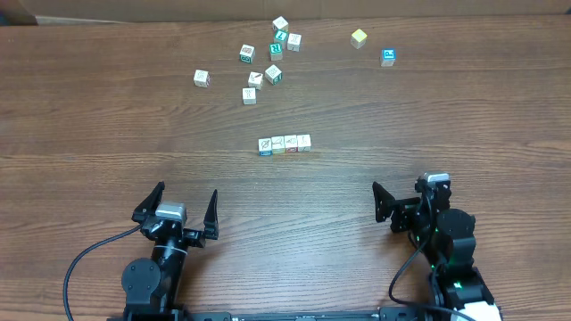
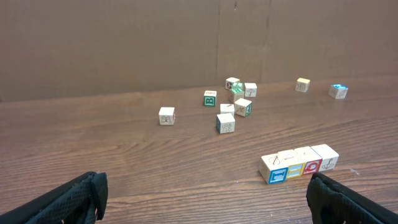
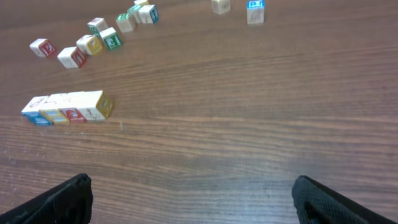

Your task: Form a horizontal line

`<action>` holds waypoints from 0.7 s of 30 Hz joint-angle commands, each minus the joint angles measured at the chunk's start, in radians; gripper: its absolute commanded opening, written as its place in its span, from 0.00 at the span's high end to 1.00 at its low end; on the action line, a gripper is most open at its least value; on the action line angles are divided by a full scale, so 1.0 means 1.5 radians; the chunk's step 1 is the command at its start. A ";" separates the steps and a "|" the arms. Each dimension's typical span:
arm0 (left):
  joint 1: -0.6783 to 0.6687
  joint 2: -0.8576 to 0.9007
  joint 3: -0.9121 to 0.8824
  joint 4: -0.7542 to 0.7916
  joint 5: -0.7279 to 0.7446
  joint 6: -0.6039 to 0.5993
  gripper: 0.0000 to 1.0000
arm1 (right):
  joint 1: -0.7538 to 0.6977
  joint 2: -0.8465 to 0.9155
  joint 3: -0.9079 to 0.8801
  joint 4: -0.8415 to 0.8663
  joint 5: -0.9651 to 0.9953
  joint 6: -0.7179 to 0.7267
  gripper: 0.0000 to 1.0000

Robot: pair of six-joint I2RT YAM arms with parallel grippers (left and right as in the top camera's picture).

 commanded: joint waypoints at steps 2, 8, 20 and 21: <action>-0.004 -0.008 -0.003 -0.002 -0.005 0.011 0.00 | -0.002 -0.064 -0.005 -0.041 -0.004 -0.002 0.00; -0.004 -0.008 -0.003 -0.002 -0.005 0.011 0.00 | -0.002 -0.150 -0.005 -0.121 -0.004 -0.002 0.00; -0.004 -0.008 -0.003 -0.002 -0.005 0.011 0.00 | -0.002 -0.370 -0.005 -0.232 -0.004 -0.002 0.00; -0.004 -0.008 -0.003 -0.002 -0.005 0.011 0.00 | -0.002 -0.382 -0.005 -0.232 -0.004 -0.002 0.00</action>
